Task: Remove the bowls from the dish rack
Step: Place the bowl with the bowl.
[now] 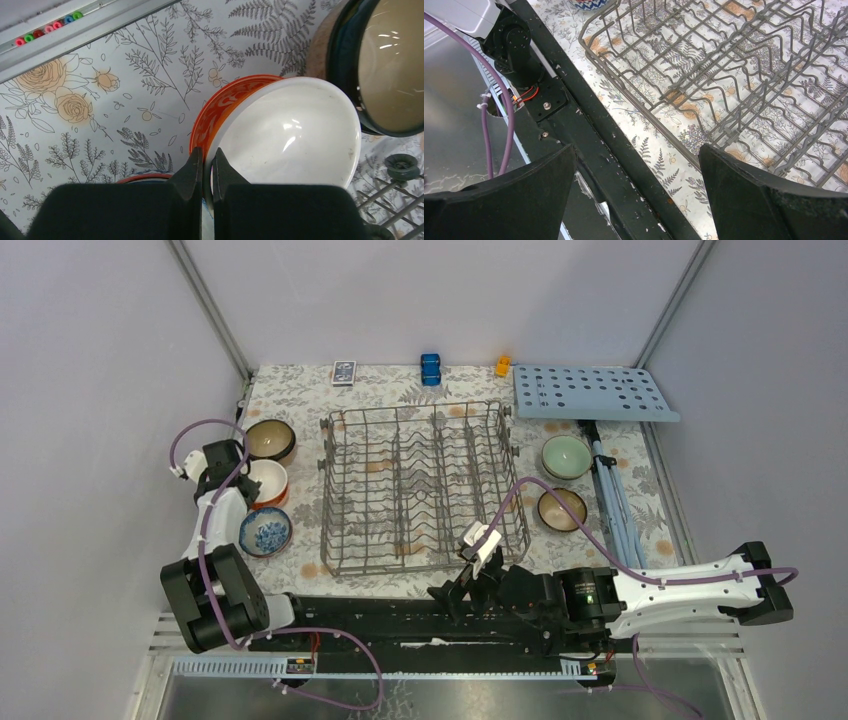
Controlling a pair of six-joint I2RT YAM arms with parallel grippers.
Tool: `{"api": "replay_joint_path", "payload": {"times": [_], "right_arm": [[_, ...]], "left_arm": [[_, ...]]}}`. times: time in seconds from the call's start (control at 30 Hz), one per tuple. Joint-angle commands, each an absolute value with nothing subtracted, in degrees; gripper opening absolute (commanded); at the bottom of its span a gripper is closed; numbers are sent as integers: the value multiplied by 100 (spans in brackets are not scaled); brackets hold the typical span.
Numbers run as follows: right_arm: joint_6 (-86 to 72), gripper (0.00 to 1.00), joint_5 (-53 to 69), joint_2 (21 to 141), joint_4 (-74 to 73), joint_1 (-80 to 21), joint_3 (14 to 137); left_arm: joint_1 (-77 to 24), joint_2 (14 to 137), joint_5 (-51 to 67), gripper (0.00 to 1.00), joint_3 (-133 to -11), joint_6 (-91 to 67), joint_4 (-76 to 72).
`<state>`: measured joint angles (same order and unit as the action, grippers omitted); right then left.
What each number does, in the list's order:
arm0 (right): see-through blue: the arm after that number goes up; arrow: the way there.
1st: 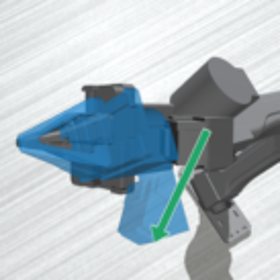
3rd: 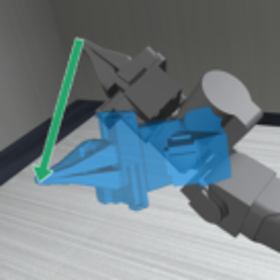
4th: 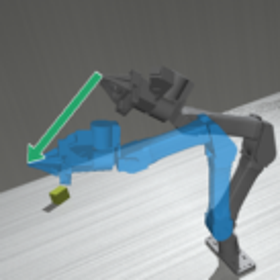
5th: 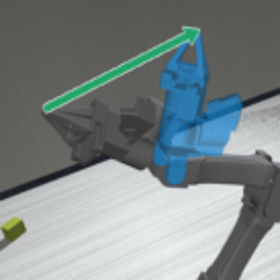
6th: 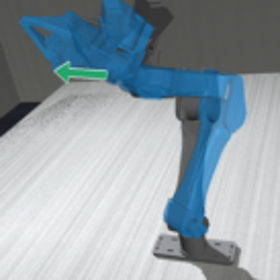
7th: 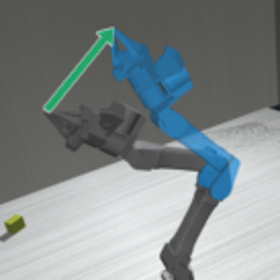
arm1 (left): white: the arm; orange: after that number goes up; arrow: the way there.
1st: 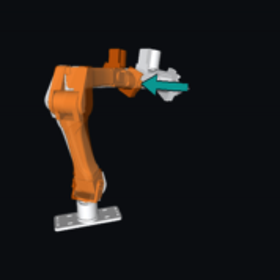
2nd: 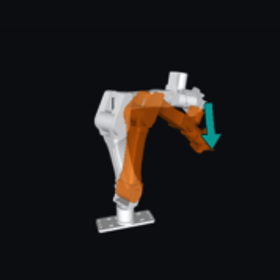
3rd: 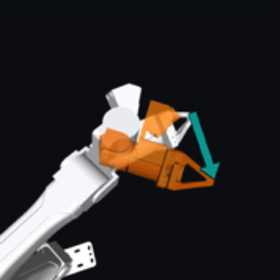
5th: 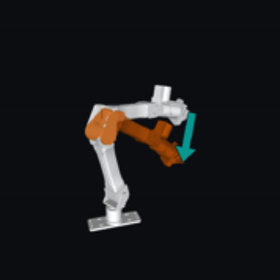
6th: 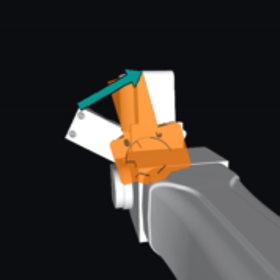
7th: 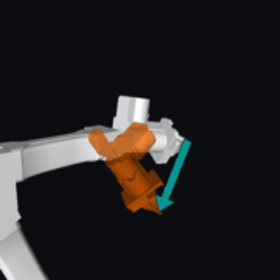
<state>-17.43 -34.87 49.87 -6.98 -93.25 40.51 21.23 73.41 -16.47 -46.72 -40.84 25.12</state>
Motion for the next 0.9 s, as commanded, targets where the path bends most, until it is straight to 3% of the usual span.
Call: {"api": "replay_joint_path", "payload": {"times": [0.0,0.2,0.53,0.87], "right_arm": [[-1791,100,-3604,4887,-478,-9329,4033],[-1773,100,-3637,4918,-467,-9329,4044],[-1756,100,-3673,4948,-503,-9325,4070],[-1743,100,-3667,4997,-458,-9328,4061]], "left_arm": [[2188,7384,-1536,0,-4643,-4202,1974],[2197,7554,-1472,1,-4615,-4171,1928],[2202,7691,-1483,31,-4544,-4111,1958],[2198,7523,-1533,53,-4686,-4096,2202]]}}
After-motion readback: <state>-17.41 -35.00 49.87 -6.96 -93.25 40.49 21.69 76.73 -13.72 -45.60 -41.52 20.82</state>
